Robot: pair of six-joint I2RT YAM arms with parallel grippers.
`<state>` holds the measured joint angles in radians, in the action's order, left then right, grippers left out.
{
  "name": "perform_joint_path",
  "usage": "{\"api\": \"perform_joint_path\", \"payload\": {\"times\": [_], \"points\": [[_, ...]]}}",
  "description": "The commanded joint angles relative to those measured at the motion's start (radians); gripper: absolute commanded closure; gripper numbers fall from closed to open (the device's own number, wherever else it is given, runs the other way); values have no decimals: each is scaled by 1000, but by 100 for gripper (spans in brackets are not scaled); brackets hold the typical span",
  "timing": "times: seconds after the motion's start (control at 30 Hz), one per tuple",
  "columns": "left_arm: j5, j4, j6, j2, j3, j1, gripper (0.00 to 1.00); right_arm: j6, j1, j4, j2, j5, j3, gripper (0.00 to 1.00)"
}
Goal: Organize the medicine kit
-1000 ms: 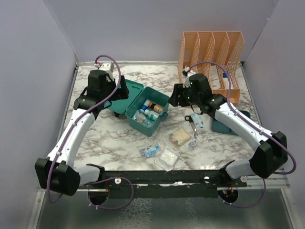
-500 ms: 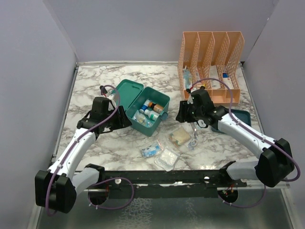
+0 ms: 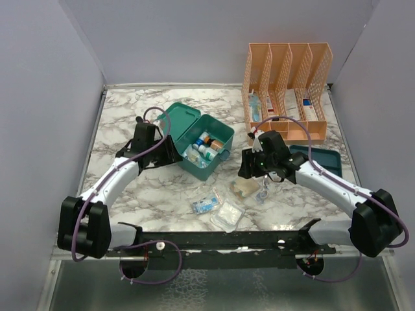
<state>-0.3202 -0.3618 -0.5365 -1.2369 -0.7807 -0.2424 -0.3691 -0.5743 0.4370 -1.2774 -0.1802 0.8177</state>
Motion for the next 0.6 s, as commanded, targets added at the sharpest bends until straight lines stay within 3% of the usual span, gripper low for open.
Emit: {"api": "perform_joint_path", "payload": {"times": [0.0, 0.13, 0.37, 0.57], "points": [[8, 139, 19, -84, -109, 0, 53, -23, -15, 1, -13, 34, 24, 53], [6, 161, 43, -183, -202, 0, 53, -70, -28, 7, -27, 36, 34, 52], [7, 206, 62, -328, -317, 0, 53, -13, -120, -25, -33, 107, -7, 51], [80, 181, 79, -343, -339, 0, 53, -85, -170, 21, -82, 224, 0, 51]]}}
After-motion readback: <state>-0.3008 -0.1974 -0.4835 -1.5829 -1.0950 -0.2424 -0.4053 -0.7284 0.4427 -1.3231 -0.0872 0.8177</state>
